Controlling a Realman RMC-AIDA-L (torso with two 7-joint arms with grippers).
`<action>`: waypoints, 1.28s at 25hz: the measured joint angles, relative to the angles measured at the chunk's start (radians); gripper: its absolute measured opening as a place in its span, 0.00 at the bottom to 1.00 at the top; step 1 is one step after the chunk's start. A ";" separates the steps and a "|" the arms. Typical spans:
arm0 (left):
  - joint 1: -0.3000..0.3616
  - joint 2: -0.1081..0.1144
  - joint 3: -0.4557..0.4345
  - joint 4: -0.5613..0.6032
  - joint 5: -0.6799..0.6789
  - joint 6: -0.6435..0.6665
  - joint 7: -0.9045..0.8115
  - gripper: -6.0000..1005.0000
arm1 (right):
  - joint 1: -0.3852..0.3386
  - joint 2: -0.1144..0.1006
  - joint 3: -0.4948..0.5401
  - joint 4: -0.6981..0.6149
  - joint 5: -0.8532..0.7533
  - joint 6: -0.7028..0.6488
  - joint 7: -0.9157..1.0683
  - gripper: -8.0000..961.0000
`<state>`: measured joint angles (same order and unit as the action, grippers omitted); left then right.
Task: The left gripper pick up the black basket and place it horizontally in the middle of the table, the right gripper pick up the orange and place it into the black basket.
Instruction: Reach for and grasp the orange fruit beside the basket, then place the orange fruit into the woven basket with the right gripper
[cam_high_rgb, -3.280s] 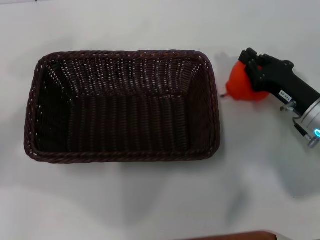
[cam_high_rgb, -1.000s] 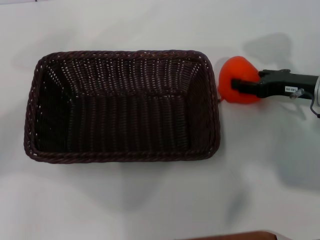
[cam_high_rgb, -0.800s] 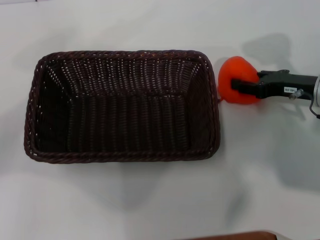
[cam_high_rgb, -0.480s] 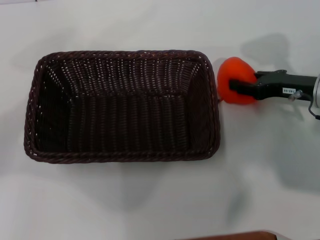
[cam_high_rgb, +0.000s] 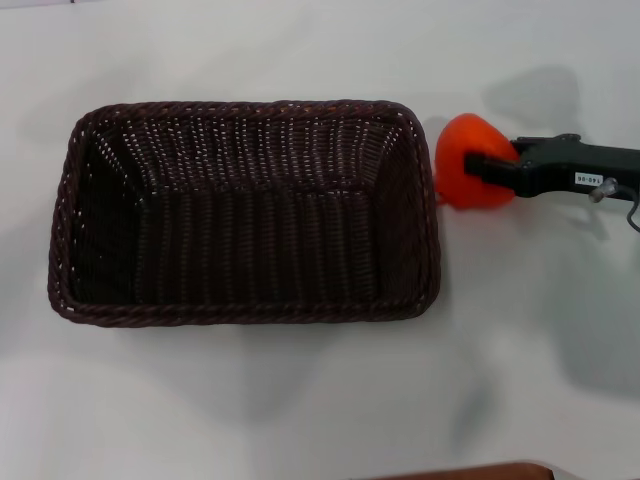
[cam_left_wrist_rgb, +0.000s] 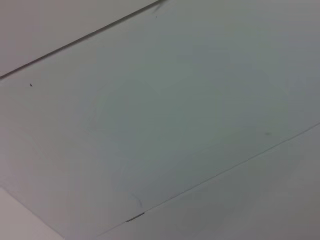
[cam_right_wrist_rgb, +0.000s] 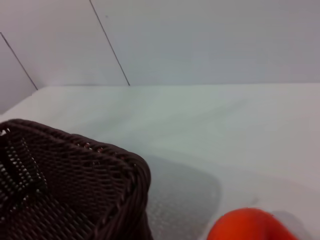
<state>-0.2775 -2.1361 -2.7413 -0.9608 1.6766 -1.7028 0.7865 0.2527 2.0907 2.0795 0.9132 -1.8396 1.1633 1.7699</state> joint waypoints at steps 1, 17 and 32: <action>0.000 0.002 0.000 0.005 -0.001 0.000 0.000 0.90 | -0.002 0.000 0.000 0.003 0.003 0.003 0.000 0.43; -0.008 0.010 0.000 0.030 -0.009 0.000 0.007 0.90 | -0.104 -0.004 0.003 0.226 0.176 0.141 -0.029 0.29; 0.001 0.010 -0.007 0.030 -0.020 -0.017 0.066 0.90 | 0.161 -0.017 -0.058 0.012 0.231 0.477 -0.141 0.26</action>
<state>-0.2762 -2.1261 -2.7484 -0.9309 1.6567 -1.7198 0.8530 0.4138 2.0738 2.0212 0.9248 -1.6084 1.6406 1.6285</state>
